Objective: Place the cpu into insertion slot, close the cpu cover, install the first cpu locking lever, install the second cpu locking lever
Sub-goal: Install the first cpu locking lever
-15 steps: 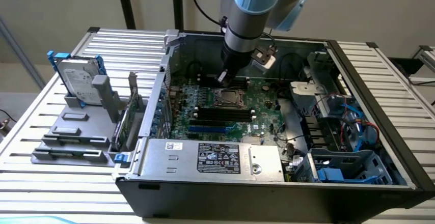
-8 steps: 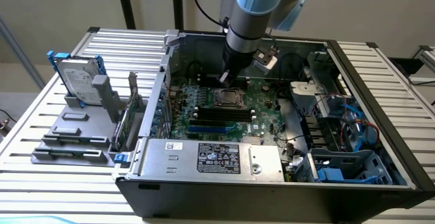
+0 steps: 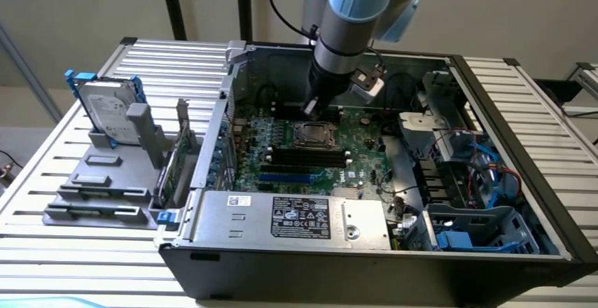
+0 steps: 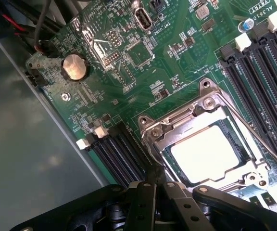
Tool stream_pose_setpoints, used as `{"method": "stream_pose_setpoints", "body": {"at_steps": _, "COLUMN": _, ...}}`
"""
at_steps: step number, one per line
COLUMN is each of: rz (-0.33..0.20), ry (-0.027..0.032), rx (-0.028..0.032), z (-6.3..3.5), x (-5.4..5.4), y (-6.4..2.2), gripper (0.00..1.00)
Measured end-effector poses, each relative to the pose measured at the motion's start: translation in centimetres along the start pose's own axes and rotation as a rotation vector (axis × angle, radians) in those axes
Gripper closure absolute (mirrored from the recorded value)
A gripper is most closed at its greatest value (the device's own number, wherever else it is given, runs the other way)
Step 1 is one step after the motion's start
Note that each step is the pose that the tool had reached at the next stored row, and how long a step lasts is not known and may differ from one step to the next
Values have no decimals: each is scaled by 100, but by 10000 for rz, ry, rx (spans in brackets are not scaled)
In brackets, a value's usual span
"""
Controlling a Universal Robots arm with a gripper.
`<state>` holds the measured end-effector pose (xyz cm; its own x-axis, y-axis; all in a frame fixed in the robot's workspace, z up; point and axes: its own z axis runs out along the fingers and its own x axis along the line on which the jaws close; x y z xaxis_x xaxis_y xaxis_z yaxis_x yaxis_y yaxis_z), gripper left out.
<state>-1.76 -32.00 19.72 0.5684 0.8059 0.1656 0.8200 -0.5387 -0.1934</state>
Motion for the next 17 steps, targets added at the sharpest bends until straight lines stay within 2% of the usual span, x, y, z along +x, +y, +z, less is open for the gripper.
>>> {"method": "stream_pose_setpoints", "body": {"at_steps": 10, "rz": -1, "ry": 8, "rx": 4, "z": 11, "x": 42, "y": 69, "gripper": 89}}
{"method": "stream_pose_setpoints", "body": {"at_steps": 13, "rz": -3, "ry": 47, "rx": 32, "z": 13, "x": 40, "y": 72, "gripper": 89}}
{"method": "stream_pose_setpoints", "body": {"at_steps": 17, "rz": -12, "ry": 140, "rx": 95, "z": 14, "x": 34, "y": 77, "gripper": 89}}
